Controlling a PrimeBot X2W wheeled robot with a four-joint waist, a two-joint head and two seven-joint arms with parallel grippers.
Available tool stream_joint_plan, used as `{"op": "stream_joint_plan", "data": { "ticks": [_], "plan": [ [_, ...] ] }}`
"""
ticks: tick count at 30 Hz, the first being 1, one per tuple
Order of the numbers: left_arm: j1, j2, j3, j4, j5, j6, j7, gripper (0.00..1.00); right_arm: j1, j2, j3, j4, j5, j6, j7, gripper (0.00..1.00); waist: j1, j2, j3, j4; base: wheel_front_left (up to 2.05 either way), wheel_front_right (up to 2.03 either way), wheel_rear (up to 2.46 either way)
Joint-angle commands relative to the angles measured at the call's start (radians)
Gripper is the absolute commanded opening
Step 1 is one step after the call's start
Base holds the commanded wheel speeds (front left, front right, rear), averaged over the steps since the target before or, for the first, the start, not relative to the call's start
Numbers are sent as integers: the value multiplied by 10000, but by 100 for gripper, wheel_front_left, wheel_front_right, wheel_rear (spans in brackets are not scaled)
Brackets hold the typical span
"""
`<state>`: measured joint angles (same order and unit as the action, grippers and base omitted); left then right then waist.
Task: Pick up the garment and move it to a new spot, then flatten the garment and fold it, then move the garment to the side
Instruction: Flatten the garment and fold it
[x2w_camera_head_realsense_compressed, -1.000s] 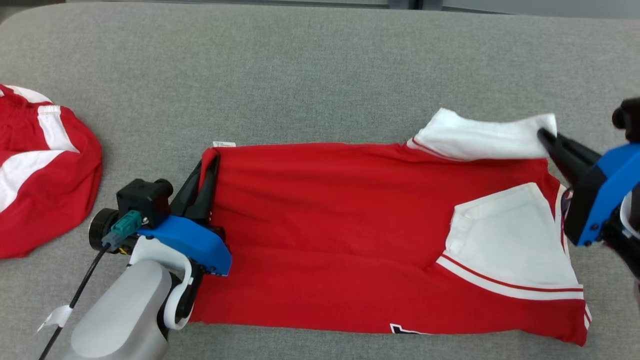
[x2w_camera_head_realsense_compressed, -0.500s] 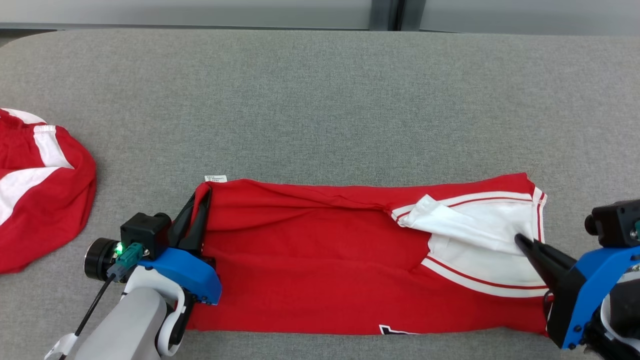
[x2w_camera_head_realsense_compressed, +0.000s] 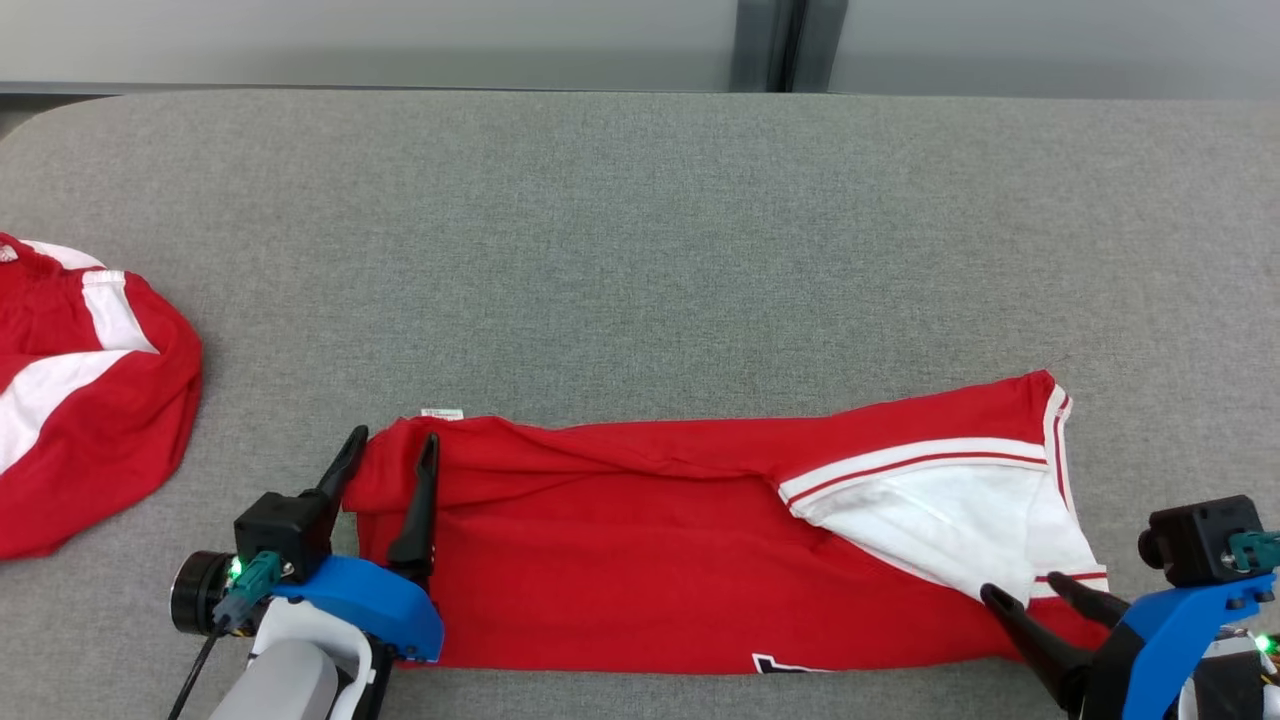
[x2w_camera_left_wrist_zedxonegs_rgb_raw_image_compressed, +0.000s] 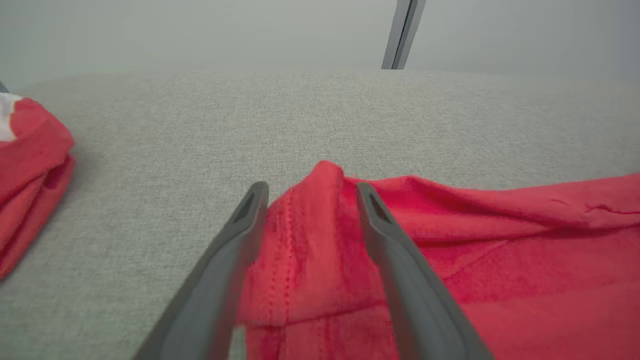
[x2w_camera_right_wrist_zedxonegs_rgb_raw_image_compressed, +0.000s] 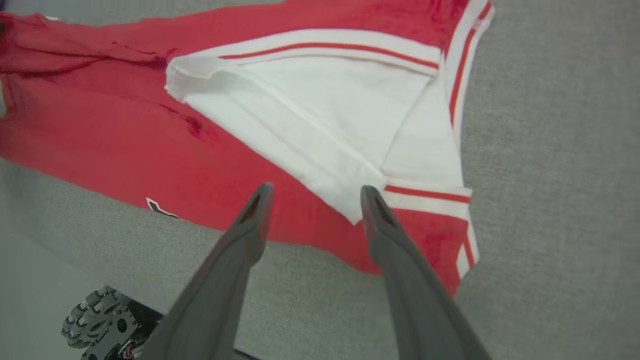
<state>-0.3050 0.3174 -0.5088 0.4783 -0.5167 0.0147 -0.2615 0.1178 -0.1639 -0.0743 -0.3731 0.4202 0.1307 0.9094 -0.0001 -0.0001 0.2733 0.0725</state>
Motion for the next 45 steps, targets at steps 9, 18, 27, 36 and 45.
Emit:
{"op": "stream_joint_plan", "data": {
  "ticks": [9, 18, 27, 36, 45],
  "plan": [
    [1397, -1195, 2972, -1808, -468, -492, -43, 100, -295, 525, -1156, -197, -565, 1, -658, 100, 1, 1, -513, 25, 0, 0, 0],
    [2028, -1922, 4451, -2833, 605, -1078, -42, 100, -1015, 1039, -2437, 1086, -1576, 1, -1472, 100, 1, 1, -1103, 241, 0, 0, 0],
    [1660, -1528, 4378, -2440, 708, -1163, 576, 100, -1471, 1127, -2500, 3219, -2024, 1, -2567, 100, 1, 1, -1119, 251, 0, 0, 0],
    [1339, -1340, 4283, -2739, 619, -1072, 1101, 100, -2824, 1122, -2128, 5743, -1787, 1, -3393, 100, 1, 1, -908, 270, 0, 0, 0],
    [1410, -1352, 4145, -2723, 513, -1105, 1217, 100, -3490, 1128, -1990, 7302, -2107, 1, -3648, 100, 1, 1, -936, 438, 0, 0, 0]
  ]
}}
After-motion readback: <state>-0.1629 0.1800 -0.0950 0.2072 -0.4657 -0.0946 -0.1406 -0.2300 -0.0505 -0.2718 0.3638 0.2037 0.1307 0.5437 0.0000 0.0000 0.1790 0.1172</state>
